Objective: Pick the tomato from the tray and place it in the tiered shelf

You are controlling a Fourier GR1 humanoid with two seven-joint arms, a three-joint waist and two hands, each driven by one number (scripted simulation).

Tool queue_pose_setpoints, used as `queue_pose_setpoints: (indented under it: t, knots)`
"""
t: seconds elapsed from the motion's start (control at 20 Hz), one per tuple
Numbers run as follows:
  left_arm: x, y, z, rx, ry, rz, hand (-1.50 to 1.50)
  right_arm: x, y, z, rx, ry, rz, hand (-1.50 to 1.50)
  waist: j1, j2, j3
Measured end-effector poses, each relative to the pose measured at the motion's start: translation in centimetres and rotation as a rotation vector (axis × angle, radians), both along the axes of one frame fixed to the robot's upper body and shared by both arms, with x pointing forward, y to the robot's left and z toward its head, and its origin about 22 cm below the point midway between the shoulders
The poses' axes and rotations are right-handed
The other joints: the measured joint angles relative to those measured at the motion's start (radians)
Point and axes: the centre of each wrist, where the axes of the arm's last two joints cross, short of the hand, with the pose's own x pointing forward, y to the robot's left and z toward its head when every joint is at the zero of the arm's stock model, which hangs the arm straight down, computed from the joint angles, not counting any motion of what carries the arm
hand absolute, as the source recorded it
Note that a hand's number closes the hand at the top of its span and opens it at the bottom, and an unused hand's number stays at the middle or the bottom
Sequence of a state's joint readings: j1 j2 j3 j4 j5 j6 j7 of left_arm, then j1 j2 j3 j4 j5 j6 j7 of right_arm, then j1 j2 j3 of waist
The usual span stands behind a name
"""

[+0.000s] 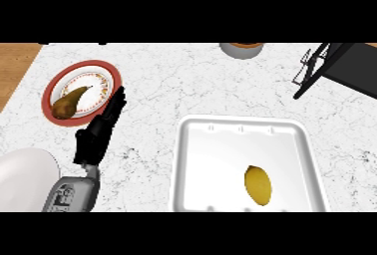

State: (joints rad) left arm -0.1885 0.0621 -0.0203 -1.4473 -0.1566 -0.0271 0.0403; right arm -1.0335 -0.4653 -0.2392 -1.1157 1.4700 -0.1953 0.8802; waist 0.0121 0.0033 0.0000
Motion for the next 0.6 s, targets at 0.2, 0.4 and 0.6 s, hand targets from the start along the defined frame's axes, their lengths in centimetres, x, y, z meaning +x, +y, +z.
queue_pose_setpoints:
  t: [0.2, 0.4, 0.6]
  knots:
    - [-0.4, 0.3, 0.4, 0.003, 0.002, -0.002, 0.0, 1.0, -1.4, -1.4, -0.047, 0.001, 0.026, 1.5, 0.003, 0.0, 0.0]
    - [-0.2, 0.3, 0.3, 0.005, -0.002, 0.002, 0.0, 1.5, -3.3, -2.6, -0.017, -0.085, 0.035, 1.5, 0.004, 0.001, 0.0]
    - [0.2, 0.1, -0.2, 0.003, -0.005, -0.002, 0.0, 1.7, -4.7, -3.2, 0.045, -0.22, 0.088, 1.5, 0.006, 0.004, 0.001]
